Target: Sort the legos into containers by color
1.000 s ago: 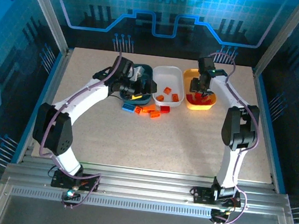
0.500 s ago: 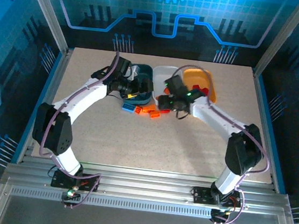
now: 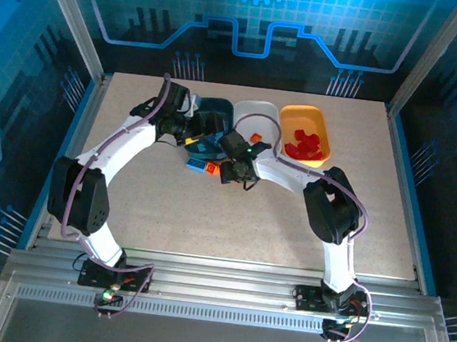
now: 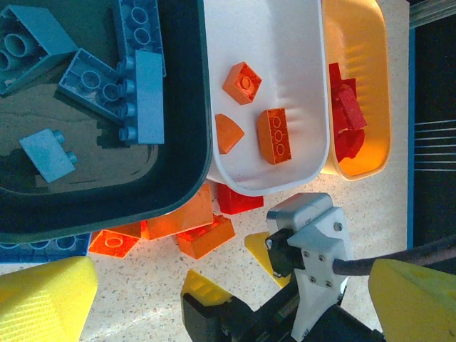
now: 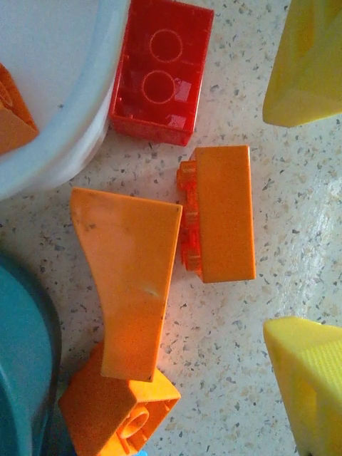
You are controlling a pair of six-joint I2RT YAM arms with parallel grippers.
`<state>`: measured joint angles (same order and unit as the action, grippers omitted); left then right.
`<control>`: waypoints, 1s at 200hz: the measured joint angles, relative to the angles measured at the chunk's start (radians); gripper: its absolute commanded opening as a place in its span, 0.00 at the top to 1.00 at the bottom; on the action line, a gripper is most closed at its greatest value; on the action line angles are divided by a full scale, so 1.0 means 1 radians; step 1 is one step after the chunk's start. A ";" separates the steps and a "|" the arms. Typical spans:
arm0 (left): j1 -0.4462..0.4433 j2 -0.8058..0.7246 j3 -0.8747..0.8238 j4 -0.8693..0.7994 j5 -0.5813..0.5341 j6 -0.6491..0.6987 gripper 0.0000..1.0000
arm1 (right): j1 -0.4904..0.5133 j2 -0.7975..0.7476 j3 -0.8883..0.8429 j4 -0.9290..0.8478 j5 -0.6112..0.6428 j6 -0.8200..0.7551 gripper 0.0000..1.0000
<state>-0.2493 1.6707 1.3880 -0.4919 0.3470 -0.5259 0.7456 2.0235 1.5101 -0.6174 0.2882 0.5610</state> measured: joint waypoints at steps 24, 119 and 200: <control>0.006 0.000 0.000 0.000 0.001 -0.005 0.01 | 0.000 0.032 0.035 -0.003 0.000 0.000 0.35; 0.012 0.000 -0.004 0.001 0.001 -0.023 0.01 | 0.027 0.084 0.100 -0.056 0.083 -0.009 0.34; 0.012 -0.003 -0.005 0.003 0.002 -0.025 0.01 | 0.050 0.089 0.103 -0.073 0.130 -0.027 0.31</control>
<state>-0.2375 1.6672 1.3827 -0.4885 0.3489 -0.5510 0.7952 2.1124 1.6135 -0.6907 0.4187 0.5343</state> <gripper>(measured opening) 0.990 0.691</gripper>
